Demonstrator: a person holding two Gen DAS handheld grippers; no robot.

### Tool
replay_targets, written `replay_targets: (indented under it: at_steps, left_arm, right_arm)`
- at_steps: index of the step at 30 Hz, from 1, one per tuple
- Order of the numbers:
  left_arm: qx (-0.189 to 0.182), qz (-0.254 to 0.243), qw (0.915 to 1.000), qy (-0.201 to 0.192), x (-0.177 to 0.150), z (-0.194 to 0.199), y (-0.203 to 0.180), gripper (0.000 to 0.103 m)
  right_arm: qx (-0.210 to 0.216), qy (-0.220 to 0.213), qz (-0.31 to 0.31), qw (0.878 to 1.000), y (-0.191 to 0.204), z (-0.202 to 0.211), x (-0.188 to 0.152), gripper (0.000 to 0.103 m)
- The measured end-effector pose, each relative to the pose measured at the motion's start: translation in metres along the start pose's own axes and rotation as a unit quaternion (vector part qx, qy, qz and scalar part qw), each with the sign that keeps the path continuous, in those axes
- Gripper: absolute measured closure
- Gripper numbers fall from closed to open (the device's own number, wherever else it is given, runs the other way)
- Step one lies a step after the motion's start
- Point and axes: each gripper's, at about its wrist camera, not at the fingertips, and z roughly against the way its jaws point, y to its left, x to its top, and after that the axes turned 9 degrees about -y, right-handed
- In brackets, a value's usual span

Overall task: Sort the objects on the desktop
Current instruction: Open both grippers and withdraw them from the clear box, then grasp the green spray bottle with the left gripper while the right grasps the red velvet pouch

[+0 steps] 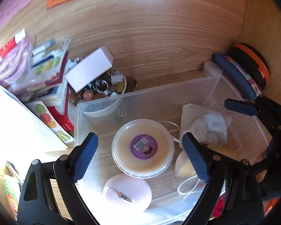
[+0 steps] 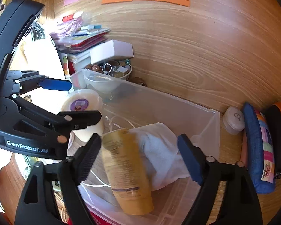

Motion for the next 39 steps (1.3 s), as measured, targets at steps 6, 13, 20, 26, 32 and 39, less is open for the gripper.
replay_targets:
  at_steps: [6, 13, 20, 26, 32, 39]
  left_arm:
    - [0.013, -0.008, 0.9994, -0.032, 0.006, 0.023, -0.001, 0.009]
    - [0.027, -0.009, 0.9981, -0.054, 0.008, 0.055, -0.002, 0.009]
    - [0.035, -0.014, 0.9965, -0.075, -0.001, 0.094, -0.007, 0.006]
    - [0.042, -0.016, 0.9952, -0.087, -0.018, 0.126, -0.01, 0.004]
    - [0.042, -0.009, 0.9958, -0.081, -0.047, 0.148, -0.004, 0.003]
    - [0.05, 0.009, 0.9982, -0.031, -0.089, 0.139, 0.012, 0.003]
  right_arm:
    - [-0.006, -0.01, 0.006, 1.0, 0.001, 0.01, 0.004, 0.018]
    - [-0.016, -0.018, 0.009, 1.0, -0.001, 0.036, 0.012, 0.018]
    - [-0.027, -0.029, -0.001, 0.999, 0.003, 0.076, 0.006, 0.018]
    - [-0.038, -0.037, -0.006, 0.999, 0.013, 0.11, -0.006, 0.018]
    - [-0.04, -0.038, -0.004, 0.998, 0.024, 0.136, -0.021, 0.018]
    - [-0.046, -0.028, 0.003, 0.999, 0.035, 0.149, -0.045, 0.018]
